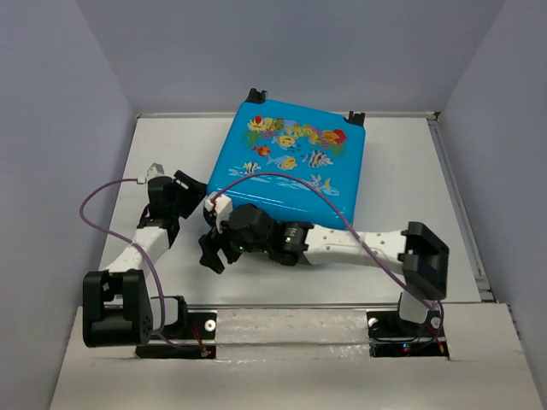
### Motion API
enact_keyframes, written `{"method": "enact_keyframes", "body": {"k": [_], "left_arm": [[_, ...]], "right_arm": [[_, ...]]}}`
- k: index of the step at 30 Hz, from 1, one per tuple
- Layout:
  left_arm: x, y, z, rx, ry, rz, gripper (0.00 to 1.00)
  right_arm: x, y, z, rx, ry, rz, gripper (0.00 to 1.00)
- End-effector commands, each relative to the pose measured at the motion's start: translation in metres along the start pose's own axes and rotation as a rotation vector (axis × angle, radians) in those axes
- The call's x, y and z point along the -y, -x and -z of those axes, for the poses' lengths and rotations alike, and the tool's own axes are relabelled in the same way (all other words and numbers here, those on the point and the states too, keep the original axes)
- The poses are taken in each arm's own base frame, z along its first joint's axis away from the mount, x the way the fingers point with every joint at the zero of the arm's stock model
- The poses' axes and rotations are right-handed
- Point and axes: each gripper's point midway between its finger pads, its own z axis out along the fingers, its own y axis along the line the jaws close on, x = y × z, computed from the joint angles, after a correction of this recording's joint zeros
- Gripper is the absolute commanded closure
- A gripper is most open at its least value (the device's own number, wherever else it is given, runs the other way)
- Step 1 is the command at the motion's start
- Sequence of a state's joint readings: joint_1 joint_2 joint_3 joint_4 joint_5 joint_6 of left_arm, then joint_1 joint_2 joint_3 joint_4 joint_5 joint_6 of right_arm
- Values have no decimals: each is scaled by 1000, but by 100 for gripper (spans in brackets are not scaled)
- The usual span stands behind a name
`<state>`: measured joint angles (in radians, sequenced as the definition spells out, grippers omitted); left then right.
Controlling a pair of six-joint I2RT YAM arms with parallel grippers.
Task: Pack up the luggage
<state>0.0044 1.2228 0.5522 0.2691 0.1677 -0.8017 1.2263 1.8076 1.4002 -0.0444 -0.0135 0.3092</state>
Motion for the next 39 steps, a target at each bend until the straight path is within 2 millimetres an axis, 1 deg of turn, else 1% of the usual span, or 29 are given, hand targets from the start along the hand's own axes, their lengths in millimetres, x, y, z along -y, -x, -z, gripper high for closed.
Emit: {"method": "enact_keyframes", "body": {"k": [1,2,3,4,5,6,7,8,9,10,11,13,14,16,18,19,20,21,23,24,26,29,30,32,33,34,36,37,39], "left_arm": [[43,12,15,-3,-128,-66,25],[40,25,18,28,-120,-56,24],[41,30,21,44,-125,-55,24],[42,35,23,58,-125,-56,24],[45,41,27,80,-133,-59,23],[44,43,28,89,-125,-63,22],[45,44,29,91,-126,-68,22],[45,45,30,94,-125,-72,19],[45,44,31,91,-124,-74,17],[45,44,31,91,-124,-75,16],[44,45,32,92,-123,-74,14],[45,51,31,107,-118,-69,12],[50,57,29,113,-123,-68,11],[62,69,24,121,-135,-75,10],[62,73,17,110,-116,-75,10],[63,74,15,108,-114,-79,10],[59,73,9,99,-97,-77,10],[56,73,6,98,-91,-61,10],[48,70,0,93,-72,-45,11],[44,73,-3,111,-59,-26,11],[30,69,-13,98,-23,-2,13],[16,57,-23,72,7,33,14],[18,56,-24,74,-9,48,14],[9,46,-25,57,2,57,15],[9,43,-25,53,1,55,15],[9,33,-24,36,-2,46,15],[9,23,-23,24,0,32,15],[8,11,-20,7,0,21,15],[2,6,-17,9,4,29,15]], "right_arm": [[-24,78,93,221,4,40,20],[-1,68,101,208,-81,21,41],[14,71,114,223,-122,-2,62],[31,71,125,235,-164,-28,78],[69,90,157,314,-257,-96,93],[121,76,174,303,-382,-159,93],[142,75,192,324,-433,-197,93],[160,80,227,393,-513,-240,93],[185,69,245,404,-613,-268,93],[208,64,265,425,-706,-294,93],[250,58,298,457,-834,-349,93],[283,40,323,442,-920,-409,93],[311,21,341,443,-983,-479,93],[333,-4,343,407,-1008,-545,93],[352,-14,349,420,-1032,-581,93],[357,-18,346,412,-1030,-595,93],[367,-30,338,375,-1033,-619,93],[375,-32,339,380,-1038,-635,93],[385,-41,324,345,-1004,-662,93],[391,-36,323,362,-995,-663,93],[401,-41,307,325,-960,-684,93],[403,-38,284,315,-858,-706,93],[403,-36,279,314,-834,-708,93],[406,-38,266,292,-781,-709,93],[404,-32,264,301,-757,-701,93],[408,-32,258,291,-740,-705,93],[405,-28,243,280,-690,-690,93],[403,-20,237,280,-667,-675,93],[403,-3,226,298,-614,-642,93]]}}
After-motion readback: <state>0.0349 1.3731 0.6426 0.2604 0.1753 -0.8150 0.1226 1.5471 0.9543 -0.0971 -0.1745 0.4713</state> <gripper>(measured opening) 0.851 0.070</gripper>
